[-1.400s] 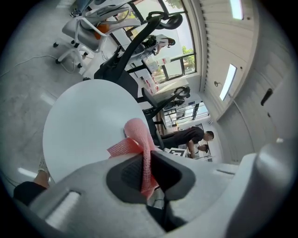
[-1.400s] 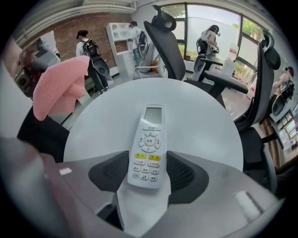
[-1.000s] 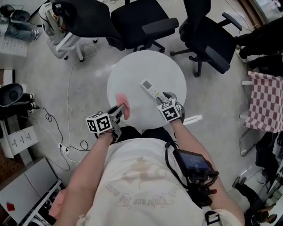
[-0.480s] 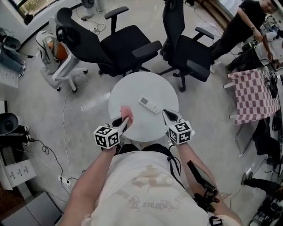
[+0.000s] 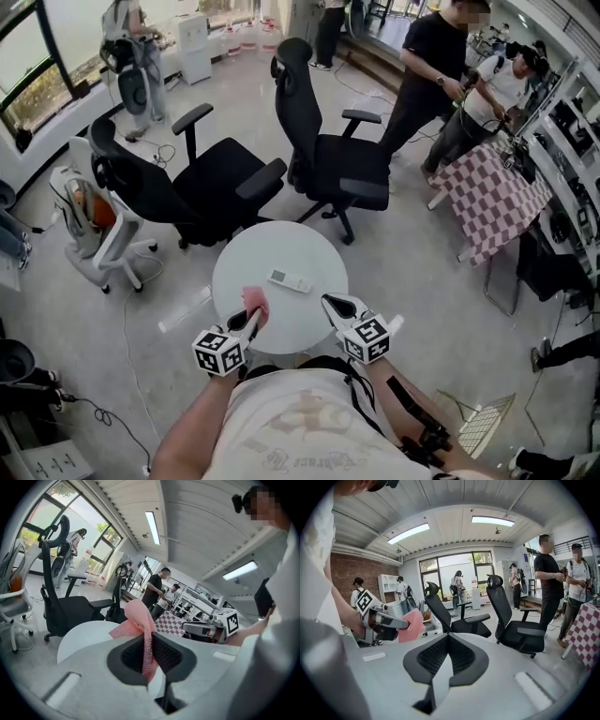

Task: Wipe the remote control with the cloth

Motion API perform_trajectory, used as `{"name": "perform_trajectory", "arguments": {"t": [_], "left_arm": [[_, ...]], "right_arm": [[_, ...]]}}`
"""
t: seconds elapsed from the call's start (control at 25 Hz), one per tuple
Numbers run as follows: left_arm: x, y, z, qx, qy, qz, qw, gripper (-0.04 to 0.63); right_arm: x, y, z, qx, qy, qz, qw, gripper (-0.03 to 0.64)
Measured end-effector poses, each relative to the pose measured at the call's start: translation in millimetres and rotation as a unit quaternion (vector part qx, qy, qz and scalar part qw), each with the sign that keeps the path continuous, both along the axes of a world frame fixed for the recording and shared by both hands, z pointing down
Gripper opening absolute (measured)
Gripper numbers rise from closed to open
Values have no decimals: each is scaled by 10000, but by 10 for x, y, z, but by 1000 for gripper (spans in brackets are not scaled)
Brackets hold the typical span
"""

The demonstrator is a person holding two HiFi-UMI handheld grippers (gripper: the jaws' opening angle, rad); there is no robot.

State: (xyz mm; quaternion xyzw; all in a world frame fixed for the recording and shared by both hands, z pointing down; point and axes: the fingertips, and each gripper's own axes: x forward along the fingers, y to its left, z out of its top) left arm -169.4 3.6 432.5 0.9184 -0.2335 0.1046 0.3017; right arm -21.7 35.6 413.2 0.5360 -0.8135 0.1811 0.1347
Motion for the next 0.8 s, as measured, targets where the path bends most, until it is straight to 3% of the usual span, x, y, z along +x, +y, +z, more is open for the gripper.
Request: {"name": "perform_trajectory", "arguments": {"t": [0.4,0.8], "left_arm": [[151,37,-45,123,15,401,9991,28],[78,-97,-61,215,11,438,9988,28]], "right_arm": [[35,78,-104,163,-48,271,9995,6],[-59,-58,-111,187,-21,281,9994,6]]}}
